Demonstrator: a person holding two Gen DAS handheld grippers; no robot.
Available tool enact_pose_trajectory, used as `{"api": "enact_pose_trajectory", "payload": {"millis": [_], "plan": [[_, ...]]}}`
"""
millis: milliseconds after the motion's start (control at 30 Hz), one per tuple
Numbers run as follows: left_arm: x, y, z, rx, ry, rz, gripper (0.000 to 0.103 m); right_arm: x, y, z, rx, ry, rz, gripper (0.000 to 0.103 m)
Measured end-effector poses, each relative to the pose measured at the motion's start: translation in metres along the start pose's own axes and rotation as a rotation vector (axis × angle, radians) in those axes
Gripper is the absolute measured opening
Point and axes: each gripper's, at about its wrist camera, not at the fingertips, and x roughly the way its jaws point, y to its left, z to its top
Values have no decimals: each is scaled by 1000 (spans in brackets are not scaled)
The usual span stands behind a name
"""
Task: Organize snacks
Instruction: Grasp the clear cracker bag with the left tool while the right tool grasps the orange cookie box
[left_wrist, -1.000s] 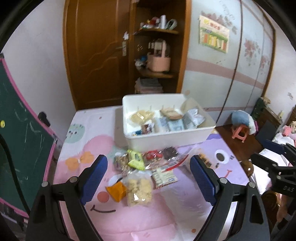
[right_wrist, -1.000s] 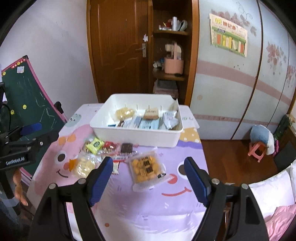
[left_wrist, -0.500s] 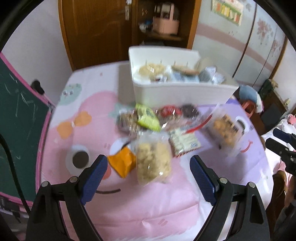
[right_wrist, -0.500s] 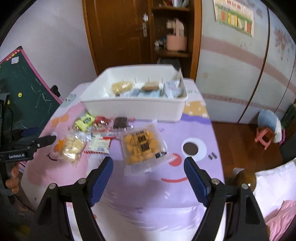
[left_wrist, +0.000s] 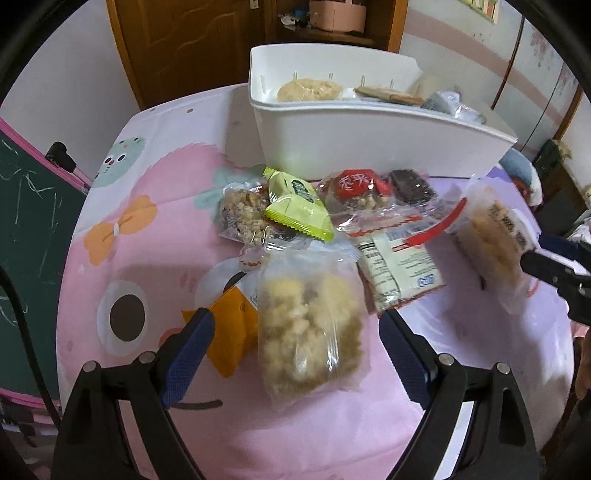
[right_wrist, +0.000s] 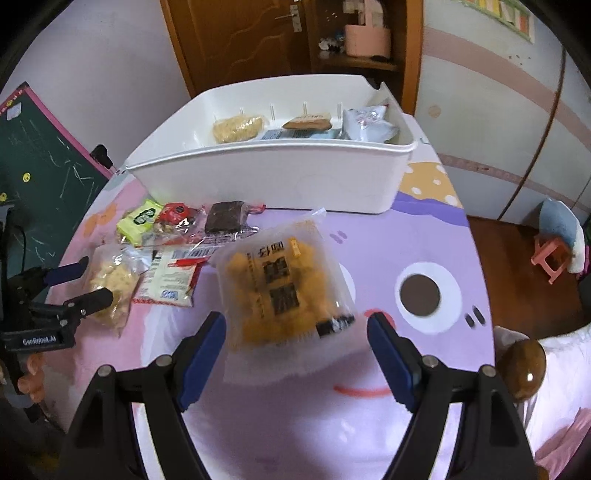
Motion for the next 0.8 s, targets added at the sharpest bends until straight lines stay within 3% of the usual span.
{"api": "enact_pose_trajectory", "payload": {"millis": [300,467,633,733,800], "plan": [[17,-6,3,25,21,32,90,28,-5,16,-5,41,76,80],[20,-12,4,48,11,50,90,35,3,17,-43,53,85,88],[23,-18,5,65,-3,74,90,52,17,10,-117,108,16,89],[23,-21,5,74,-7,87,84,57,23,7,-150,111,-38,89],[21,-23,5,82,-14,100,71,56,25,6,-145,115,-32,89]]}}
